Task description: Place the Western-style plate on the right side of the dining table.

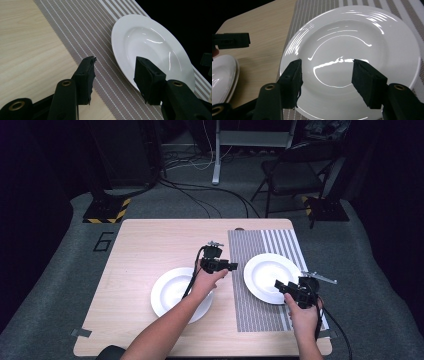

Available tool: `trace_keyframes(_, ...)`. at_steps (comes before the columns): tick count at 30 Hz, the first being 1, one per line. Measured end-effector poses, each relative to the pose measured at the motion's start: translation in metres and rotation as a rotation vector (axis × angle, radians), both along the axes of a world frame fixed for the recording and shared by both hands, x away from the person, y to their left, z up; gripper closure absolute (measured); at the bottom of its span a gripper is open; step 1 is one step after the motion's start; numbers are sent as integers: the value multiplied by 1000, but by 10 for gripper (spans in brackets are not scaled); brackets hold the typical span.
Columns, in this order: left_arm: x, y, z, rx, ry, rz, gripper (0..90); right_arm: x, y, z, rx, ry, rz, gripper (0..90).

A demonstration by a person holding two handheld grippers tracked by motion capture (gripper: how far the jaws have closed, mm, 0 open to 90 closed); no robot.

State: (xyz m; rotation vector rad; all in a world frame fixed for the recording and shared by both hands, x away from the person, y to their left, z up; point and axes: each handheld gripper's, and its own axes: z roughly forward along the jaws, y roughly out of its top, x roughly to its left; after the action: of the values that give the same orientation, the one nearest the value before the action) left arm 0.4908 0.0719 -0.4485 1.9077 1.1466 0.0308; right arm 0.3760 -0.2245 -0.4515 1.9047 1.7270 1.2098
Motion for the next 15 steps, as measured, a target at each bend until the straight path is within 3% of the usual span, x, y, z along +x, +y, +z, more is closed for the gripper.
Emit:
trace_keyframes(2, -2, 6, 2, 4, -7, 5, 494, 1, 7, 1, -18, 0, 31, 407)
trace_keyframes(6, -6, 18, 6, 0, -16, 11, 484, 2, 15, 4, -3, -1, 72, 406)
trace_keyframes(11, -11, 30, 11, -2, -27, 7, 486, 2, 21, 7, 6, -8, 92, 418)
trace_keyframes(15, -19, 48, 16, 3, -62, 22, 492, 2, 25, 7, 13, -6, 108, 427)
